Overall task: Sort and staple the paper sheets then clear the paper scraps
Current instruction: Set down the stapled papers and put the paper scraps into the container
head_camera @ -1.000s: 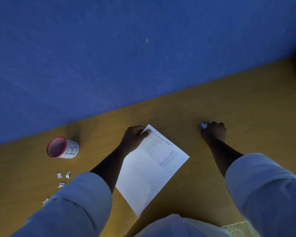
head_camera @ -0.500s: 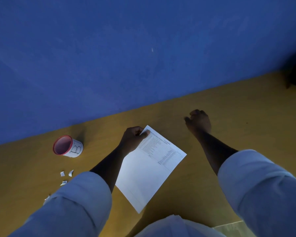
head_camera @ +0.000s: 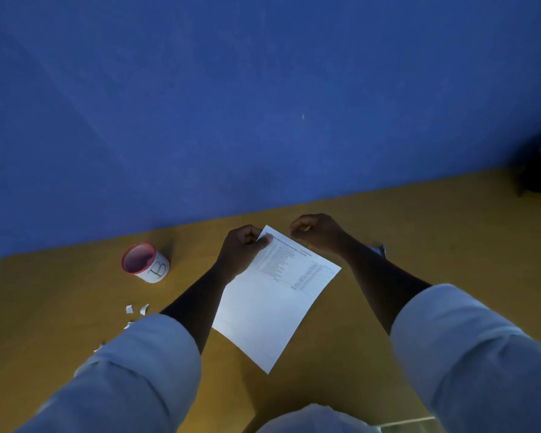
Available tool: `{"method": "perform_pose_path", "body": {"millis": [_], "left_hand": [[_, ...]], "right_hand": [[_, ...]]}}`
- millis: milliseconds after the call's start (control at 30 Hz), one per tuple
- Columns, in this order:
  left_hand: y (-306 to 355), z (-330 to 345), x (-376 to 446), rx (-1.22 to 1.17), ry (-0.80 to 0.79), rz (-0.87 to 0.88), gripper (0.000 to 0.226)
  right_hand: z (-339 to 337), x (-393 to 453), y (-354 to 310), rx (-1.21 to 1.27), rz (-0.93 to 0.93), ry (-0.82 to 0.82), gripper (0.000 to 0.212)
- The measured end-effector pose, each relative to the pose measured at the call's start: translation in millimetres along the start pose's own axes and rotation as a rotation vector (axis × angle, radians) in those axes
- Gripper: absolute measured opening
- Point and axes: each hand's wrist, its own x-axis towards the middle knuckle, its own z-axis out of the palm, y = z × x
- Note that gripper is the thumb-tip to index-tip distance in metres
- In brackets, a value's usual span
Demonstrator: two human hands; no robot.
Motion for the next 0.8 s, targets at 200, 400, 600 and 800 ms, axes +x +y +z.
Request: {"method": "perform_pose_path", "body": {"millis": [200, 400, 600, 800], "left_hand": [[23, -14, -4, 0.003, 0.152, 0.104, 0.028], [47, -30, -8, -0.146, 0.171, 0.124, 0.018], [72, -36, -9, -0.209, 0.213, 0.103, 0.025], [92, -41, -13, -0.342, 0.24, 0.105, 0.036]], "right_hand": [[8, -1, -28, -0.011, -0.085, 0.041, 0.016], [16, -6, -60, 0.021, -0.168, 0.134, 0.038], [27, -16, -83, 0.142, -0.196, 0.057, 0.05], [26, -26, -96, 0.073, -0.271, 0.129, 0.03]]}}
